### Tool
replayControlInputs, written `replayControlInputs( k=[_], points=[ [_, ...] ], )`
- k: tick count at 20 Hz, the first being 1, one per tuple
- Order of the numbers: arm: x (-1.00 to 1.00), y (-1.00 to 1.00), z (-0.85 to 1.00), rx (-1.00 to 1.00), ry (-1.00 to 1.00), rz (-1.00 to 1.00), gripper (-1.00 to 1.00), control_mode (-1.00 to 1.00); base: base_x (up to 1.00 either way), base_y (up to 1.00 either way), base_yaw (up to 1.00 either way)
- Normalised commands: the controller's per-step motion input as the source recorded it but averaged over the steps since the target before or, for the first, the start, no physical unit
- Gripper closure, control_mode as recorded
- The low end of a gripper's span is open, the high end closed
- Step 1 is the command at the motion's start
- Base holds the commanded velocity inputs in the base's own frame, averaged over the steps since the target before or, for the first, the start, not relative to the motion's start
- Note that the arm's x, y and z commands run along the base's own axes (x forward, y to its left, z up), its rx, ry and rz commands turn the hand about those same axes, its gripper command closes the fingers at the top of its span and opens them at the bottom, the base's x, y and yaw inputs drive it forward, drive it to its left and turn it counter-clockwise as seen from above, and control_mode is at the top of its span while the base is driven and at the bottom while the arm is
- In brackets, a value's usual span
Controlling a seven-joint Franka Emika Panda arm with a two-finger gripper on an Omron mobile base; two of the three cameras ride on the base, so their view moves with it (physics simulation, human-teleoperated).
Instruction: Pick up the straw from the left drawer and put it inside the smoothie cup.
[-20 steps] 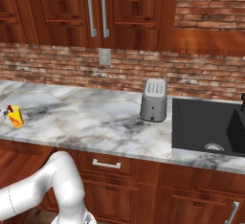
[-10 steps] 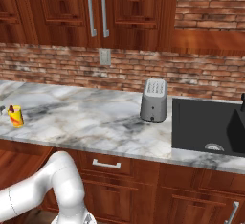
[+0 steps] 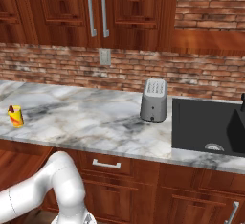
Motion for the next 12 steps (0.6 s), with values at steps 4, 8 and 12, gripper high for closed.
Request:
replayControlInputs(
  k=[4,8,12],
  points=[
    [-0.53,-0.30,0.68,0.00,-0.10,0.00,-1.00,-1.00,0.00,0.00,0.00],
    [-0.52,-0.62,0.61,0.00,-0.08,0.00,-1.00,-1.00,0.00,0.00,0.00],
    [-0.53,-0.95,0.53,0.03,-0.06,0.00,-1.00,-1.00,0.00,0.00,0.00]
  ],
)
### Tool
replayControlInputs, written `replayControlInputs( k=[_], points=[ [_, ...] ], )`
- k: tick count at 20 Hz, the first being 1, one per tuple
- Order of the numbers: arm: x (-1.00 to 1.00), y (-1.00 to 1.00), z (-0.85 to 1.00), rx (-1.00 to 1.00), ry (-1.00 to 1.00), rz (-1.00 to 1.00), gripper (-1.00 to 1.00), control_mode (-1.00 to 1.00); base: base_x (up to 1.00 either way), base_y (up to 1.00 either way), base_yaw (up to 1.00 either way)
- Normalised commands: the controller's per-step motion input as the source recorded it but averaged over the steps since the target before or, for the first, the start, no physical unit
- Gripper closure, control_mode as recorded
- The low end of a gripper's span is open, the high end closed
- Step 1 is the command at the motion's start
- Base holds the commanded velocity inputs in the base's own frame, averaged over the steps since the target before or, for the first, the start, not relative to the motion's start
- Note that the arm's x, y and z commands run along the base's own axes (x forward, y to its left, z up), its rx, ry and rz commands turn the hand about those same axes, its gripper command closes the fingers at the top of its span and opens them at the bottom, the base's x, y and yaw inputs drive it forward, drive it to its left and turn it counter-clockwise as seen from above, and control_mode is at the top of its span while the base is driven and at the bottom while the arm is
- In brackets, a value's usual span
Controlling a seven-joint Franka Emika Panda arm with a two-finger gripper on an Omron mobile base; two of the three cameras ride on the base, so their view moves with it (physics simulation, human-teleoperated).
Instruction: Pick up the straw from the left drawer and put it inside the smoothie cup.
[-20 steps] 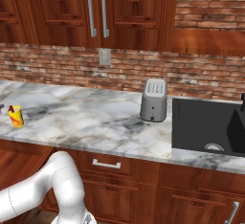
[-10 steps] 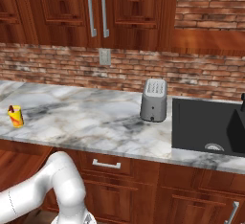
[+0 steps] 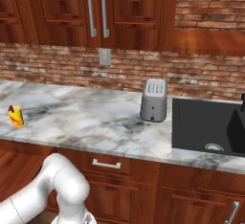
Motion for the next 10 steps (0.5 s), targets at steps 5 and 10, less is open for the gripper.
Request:
replayControlInputs(
  k=[5,10],
  points=[
    [-0.33,-1.00,0.48,0.09,-0.01,-0.02,-1.00,-1.00,0.00,0.00,0.00],
    [-0.17,-1.00,0.30,0.17,0.00,-0.01,-1.00,-1.00,0.00,0.00,0.00]
  ],
)
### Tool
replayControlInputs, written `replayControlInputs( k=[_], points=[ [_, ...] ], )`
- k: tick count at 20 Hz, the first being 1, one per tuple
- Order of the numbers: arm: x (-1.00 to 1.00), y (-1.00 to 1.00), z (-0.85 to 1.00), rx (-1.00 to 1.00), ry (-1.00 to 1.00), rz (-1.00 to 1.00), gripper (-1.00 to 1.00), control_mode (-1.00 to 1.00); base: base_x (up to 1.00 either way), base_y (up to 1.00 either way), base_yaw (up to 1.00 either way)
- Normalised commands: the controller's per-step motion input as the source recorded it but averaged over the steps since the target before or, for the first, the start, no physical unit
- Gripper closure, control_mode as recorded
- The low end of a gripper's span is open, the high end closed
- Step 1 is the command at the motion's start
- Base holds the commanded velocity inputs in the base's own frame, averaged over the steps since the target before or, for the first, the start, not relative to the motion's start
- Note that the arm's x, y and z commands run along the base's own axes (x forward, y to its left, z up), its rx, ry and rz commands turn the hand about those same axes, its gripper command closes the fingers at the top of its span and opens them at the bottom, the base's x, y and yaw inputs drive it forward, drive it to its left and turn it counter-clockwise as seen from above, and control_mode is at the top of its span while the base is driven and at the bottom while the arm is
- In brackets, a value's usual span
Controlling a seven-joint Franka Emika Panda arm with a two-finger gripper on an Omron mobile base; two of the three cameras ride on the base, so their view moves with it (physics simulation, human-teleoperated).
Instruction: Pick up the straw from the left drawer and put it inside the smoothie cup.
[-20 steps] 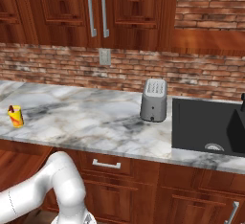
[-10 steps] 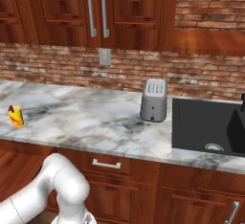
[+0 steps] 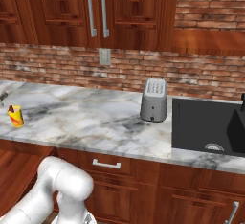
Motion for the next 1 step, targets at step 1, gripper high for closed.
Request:
replayControlInputs(
  k=[1],
  points=[
    [-0.09,-1.00,0.21,0.20,0.00,0.00,-1.00,-1.00,0.00,0.00,0.00]
  ],
)
